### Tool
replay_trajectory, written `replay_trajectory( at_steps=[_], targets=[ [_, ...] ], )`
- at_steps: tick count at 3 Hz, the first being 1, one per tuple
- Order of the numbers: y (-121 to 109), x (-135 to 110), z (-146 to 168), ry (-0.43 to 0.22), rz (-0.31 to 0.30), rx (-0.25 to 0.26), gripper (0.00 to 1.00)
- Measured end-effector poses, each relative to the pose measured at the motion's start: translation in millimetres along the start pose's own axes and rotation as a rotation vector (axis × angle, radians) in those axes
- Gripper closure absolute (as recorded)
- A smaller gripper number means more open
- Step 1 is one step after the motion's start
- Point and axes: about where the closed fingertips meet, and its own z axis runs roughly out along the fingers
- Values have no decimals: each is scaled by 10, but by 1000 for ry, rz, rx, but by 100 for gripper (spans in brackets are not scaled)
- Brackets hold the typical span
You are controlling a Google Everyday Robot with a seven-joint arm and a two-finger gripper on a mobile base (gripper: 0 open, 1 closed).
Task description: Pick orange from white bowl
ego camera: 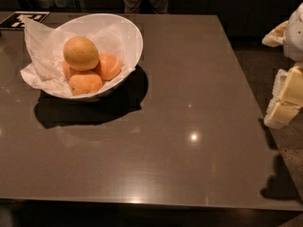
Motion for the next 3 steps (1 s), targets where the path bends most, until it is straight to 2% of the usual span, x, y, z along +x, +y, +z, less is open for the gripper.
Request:
replay_trajectory(
  at_steps=[1,2,3],
  targets=[
    [-5,-18,-12,-2,-3,3,0],
    [-72,-268,-12,18,-59,-20,0],
    [-215,-732,12,43,-175,-17,0]
  ],
)
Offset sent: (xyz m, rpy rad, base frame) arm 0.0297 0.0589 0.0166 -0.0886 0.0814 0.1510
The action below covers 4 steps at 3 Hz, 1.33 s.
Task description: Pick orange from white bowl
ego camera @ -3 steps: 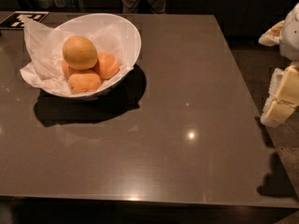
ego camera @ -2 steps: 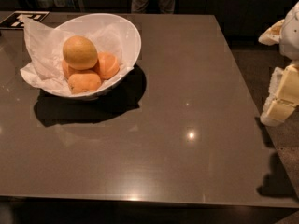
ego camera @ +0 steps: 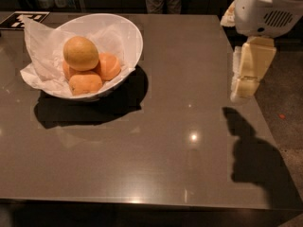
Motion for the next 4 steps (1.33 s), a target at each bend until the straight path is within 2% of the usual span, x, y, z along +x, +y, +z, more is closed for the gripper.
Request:
replay_trajectory(
  at_steps=[1,2,3,4],
  targets=[
    [-2,0,-1,-1,0,1,0],
    [-219,-297,-46,-55,-12,27,0],
    [-527,-726,-41,-103,-24,18,0],
    [-761,-1250,-9,-115,-70,20,0]
  ],
)
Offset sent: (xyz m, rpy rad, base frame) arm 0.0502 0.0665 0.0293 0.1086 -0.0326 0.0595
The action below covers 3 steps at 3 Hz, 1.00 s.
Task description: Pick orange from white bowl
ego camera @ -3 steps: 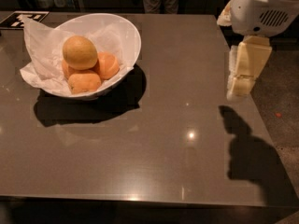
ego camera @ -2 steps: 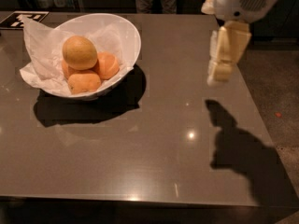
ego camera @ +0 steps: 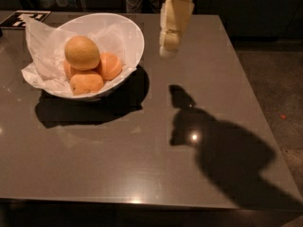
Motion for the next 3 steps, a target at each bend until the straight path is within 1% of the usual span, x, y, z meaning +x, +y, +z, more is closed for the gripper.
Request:
replay_trajectory(
  at_steps=[1,2,3],
  targets=[
    [-79,-177,5,-30,-21,27,0],
    [-43,-467,122,-15,-60,33,0],
    [-21,-775,343,50,-91,22,0]
  ],
)
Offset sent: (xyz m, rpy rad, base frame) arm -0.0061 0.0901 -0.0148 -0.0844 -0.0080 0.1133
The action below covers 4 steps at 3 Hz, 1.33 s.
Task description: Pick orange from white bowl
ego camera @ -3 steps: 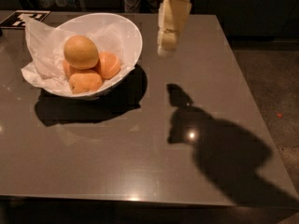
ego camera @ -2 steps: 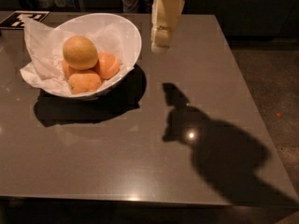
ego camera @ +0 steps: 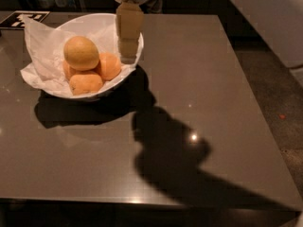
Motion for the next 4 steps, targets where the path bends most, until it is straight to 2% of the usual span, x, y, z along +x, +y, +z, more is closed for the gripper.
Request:
replay_trajectory(
  at_steps=[1,3,4],
  targets=[
    [-42,-279,153,57,-40,1,0],
    [-200,-501,229,11,-55,39,0],
    [-313,-735,413,9,-88,13,0]
  ],
)
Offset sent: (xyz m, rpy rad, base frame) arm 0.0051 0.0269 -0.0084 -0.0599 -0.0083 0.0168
